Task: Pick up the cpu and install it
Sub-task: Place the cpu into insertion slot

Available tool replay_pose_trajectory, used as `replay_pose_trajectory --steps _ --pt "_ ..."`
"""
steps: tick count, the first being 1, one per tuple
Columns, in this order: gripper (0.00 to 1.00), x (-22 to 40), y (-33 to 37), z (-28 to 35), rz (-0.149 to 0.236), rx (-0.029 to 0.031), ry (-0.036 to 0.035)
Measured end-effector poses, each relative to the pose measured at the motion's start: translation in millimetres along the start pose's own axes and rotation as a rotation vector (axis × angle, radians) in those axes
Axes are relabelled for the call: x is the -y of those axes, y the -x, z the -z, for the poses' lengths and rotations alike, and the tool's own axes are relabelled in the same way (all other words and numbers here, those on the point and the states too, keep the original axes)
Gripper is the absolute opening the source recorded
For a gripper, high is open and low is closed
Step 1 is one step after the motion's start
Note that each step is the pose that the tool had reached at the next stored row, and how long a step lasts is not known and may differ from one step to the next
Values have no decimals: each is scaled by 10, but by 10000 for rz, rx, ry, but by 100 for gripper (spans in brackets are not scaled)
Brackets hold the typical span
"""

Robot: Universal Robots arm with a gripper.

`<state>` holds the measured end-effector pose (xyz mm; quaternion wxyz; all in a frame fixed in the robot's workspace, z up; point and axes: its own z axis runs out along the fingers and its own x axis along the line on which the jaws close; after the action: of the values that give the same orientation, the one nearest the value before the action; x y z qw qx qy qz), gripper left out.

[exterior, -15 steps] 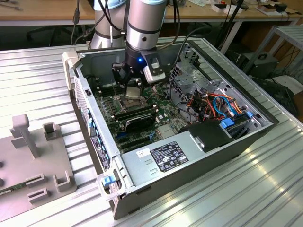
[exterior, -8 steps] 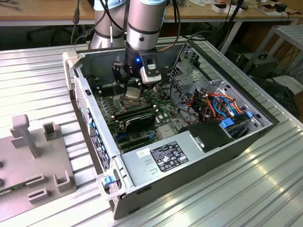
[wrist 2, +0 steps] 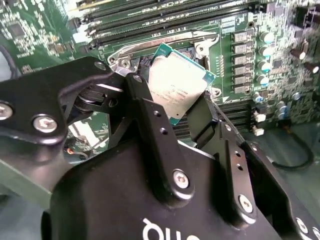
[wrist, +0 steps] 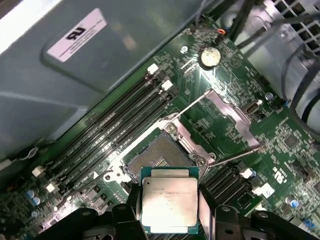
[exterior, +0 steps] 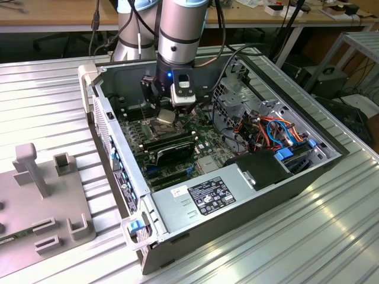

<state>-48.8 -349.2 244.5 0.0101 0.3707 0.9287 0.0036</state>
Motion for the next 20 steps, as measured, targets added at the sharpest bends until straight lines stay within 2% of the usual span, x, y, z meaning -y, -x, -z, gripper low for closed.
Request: replay_pose_trajectory --steps 3,5,10,14,15,17,18,20 --pt "55 0 0 -10 -1045 14 -16" --pt "55 0 0 -13 -1389 20 -23" --pt "55 0 0 -29 -2693 38 -43" --pt "55 1 -1 -38 -3390 48 -55" --pt "55 1 -1 -44 -3835 55 -61" --pt "55 1 -1 -48 -4219 60 -67" --pt "55 1 -1 -53 -4603 66 -74" --pt "55 1 -1 -56 -4912 70 -79"
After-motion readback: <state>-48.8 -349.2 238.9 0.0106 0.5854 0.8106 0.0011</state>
